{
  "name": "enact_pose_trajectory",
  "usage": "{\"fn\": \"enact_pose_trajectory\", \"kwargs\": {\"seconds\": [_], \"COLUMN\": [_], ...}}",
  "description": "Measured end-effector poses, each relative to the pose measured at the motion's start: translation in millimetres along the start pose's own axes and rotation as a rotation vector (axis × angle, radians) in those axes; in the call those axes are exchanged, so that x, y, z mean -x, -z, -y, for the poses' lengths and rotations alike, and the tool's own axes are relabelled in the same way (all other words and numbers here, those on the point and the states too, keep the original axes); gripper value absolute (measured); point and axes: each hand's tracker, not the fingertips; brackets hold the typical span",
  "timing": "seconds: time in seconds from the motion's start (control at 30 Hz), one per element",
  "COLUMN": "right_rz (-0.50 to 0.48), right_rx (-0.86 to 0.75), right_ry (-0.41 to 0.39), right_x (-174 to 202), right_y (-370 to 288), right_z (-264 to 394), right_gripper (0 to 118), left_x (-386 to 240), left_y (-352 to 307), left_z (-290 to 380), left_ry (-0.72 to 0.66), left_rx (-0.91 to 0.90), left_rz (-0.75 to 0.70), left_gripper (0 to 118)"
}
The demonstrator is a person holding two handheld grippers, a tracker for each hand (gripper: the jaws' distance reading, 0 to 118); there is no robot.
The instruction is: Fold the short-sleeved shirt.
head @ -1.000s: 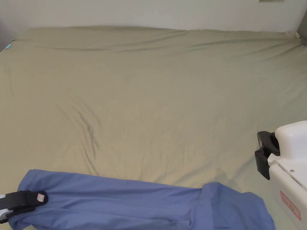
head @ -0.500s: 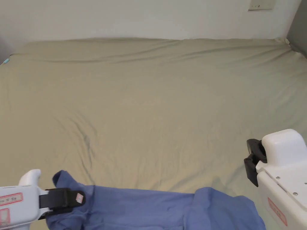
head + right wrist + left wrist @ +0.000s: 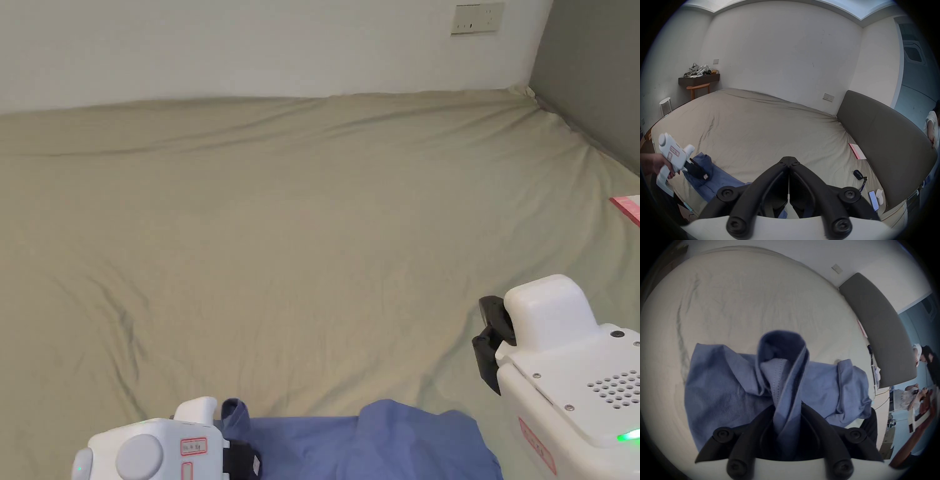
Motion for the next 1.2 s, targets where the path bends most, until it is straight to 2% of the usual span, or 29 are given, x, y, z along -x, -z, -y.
{"fn": "enact_pose_trajectory", "kwargs": {"seconds": [0.07,0.1,0.13,0.17,0.2,0.23,0.33,0.4,0.43,0.47,0.53,0.57,0.63,0.7,0.83,0.93,1.1,1.2], "right_rz": [0.005,0.009,0.010,0.008,0.003,0.000,-0.009,-0.011,-0.011,-0.010,-0.004,-0.002,0.006,0.012,0.017,0.016,0.015,0.013], "right_rx": [0.003,0.004,0.004,0.006,0.009,0.011,0.012,0.008,0.006,0.004,0.000,-0.002,-0.007,-0.009,-0.005,-0.002,-0.003,-0.002], "right_ry": [0.006,0.010,0.015,0.021,0.028,0.033,0.035,0.027,0.023,0.020,0.020,0.022,0.026,0.031,0.037,0.033,0.020,0.020], "right_x": [-2,-1,-1,-1,-1,0,2,3,3,3,1,0,-2,-3,-4,-3,-3,-4], "right_y": [1,2,4,5,7,8,8,6,5,5,2,1,-2,-5,-8,-11,-14,-13], "right_z": [2,2,3,4,4,4,4,3,3,2,1,1,1,1,3,3,4,4], "right_gripper": [3,3,3,3,3,3,3,3,3,3,3,3,3,3,3,3,3,3], "left_x": [-5,-6,-6,-5,-10,-11,-9,-2,3,3,9,10,11,6,-21,-40,-68,-74], "left_y": [3,1,0,-2,-5,-9,-34,-53,-63,-72,-80,-81,-73,-58,-15,18,30,28], "left_z": [2,3,5,4,5,4,0,-4,-6,-6,-6,-5,0,9,35,55,73,75], "left_ry": [0.001,-0.028,-0.065,-0.084,-0.104,-0.121,-0.103,-0.069,-0.053,-0.035,0.015,0.040,0.110,0.181,0.343,0.423,0.460,0.416], "left_rx": [-0.002,-0.015,-0.027,-0.031,-0.025,-0.028,-0.106,-0.162,-0.200,-0.239,-0.300,-0.321,-0.339,-0.330,-0.237,-0.169,-0.242,-0.265], "left_rz": [0.016,0.081,0.138,0.195,0.257,0.294,0.330,0.318,0.299,0.263,0.136,0.073,-0.035,-0.081,-0.172,-0.181,-0.260,-0.206], "left_gripper": [22,31,49,77,93,100,100,94,79,49,4,0,0,0,0,0,0,0]}}
